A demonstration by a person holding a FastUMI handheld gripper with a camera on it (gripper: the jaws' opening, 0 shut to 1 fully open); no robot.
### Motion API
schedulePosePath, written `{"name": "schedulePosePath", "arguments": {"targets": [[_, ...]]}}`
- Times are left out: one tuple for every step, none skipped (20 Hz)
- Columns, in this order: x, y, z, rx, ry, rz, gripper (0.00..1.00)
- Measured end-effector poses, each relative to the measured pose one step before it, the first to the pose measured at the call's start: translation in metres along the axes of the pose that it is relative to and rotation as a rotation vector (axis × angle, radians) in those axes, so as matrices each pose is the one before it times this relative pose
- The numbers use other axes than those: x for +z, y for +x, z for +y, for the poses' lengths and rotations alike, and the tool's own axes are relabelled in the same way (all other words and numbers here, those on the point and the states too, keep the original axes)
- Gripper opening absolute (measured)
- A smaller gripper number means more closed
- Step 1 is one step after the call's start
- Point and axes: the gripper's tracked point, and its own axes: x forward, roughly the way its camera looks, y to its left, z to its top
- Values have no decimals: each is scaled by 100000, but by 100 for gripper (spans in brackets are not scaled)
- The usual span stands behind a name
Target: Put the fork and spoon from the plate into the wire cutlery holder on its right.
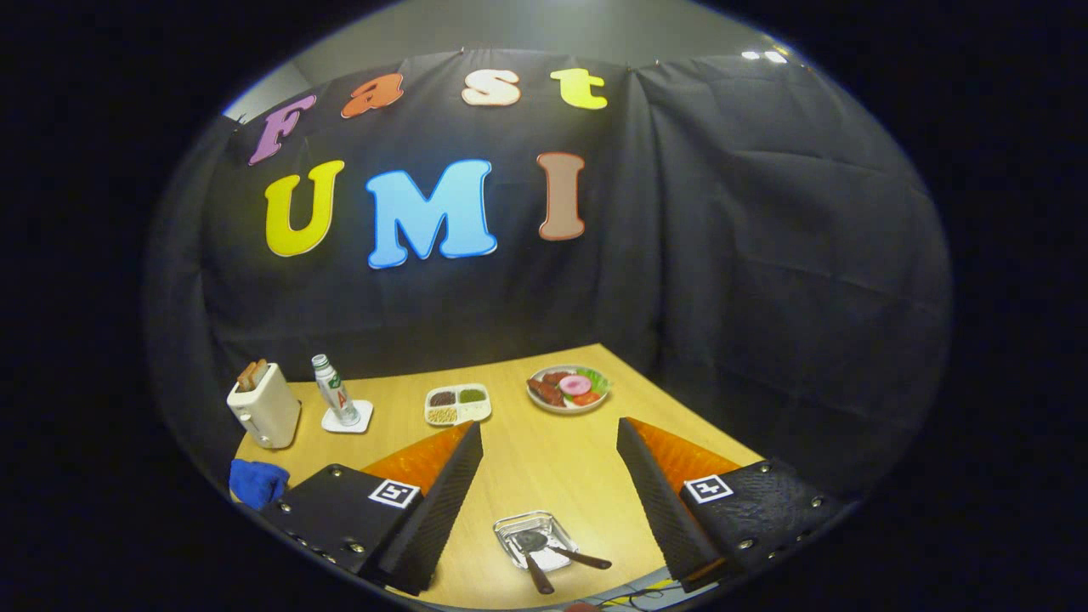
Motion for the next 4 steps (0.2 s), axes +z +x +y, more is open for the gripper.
{"name": "schedulePosePath", "arguments": {"targets": [[1049,-309,-444,-1129,37,-4275,97],[954,-92,-297,-274,859,-3076,97],[724,-155,113,789,1587,-3246,97],[408,48,262,1622,2101,-2493,97]]}}
